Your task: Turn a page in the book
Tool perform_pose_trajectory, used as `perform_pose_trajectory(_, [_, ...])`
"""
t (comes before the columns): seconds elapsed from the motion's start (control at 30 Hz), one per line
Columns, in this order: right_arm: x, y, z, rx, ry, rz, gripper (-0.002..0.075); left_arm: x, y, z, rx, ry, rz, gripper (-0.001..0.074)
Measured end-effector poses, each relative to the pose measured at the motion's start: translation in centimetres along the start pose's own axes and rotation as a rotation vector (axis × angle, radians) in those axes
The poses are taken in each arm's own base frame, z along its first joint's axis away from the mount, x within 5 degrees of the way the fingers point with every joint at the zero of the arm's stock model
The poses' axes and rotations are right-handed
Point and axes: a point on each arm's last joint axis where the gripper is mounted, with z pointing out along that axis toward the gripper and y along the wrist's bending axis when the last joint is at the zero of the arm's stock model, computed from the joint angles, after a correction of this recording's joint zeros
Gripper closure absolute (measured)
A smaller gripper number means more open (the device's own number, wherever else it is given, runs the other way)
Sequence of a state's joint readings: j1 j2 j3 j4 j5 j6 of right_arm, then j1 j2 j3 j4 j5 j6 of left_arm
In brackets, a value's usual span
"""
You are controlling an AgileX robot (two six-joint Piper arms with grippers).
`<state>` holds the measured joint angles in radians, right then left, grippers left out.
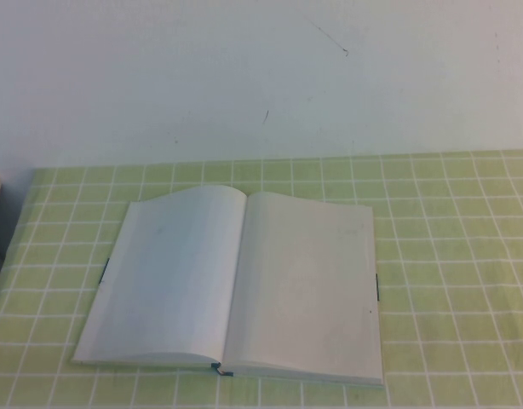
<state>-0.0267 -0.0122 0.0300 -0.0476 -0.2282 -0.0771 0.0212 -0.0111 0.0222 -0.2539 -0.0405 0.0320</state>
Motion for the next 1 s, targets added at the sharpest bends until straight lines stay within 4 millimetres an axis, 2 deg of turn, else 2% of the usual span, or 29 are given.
perform_pose_trajectory(0.2, [-2.5,-0.2,-0.3,0.020,-0.278,0.005,0.0729,-1.7,0.1,-0.2,-0.009,-0.187,0.021,0.0738])
perform_pose_trajectory(0.3, [-2.9,-0.2,-0.5,0.027,-0.322,-0.001,0.0729,-2.4,0.0,-0.3,-0.021,-0.271,0.124,0.0738])
perform_pose_trajectory(0.47, [-3.2,-0.4,-0.6,0.037,-0.355,0.032,0.0729,-3.4,0.0,-0.7,-0.033,-0.382,0.160,0.0738])
perform_pose_trajectory(0.6, [-3.1,-0.4,-0.6,0.047,-0.353,0.006,0.0729,-3.5,0.0,-0.7,-0.029,-0.399,0.138,0.0738])
perform_pose_trajectory(0.7, [-3.0,-0.4,-0.5,0.052,-0.339,-0.015,0.0729,-3.6,0.1,-0.7,-0.019,-0.401,0.047,0.0738])
perform_pose_trajectory(0.83, [-2.7,-0.4,-0.2,0.036,-0.212,-0.025,0.0729,-3.5,0.2,-0.7,-0.014,-0.400,-0.027,0.0738])
perform_pose_trajectory(0.93, [-4.0,-0.5,0.0,0.016,-0.076,-0.027,0.0729,-3.5,0.1,-0.7,-0.009,-0.387,-0.027,0.0738])
perform_pose_trajectory(1.0, [-5.2,-0.6,-0.1,0.006,-0.006,-0.027,0.0729,-4.4,-0.3,-0.8,0.008,-0.372,0.004,0.0738])
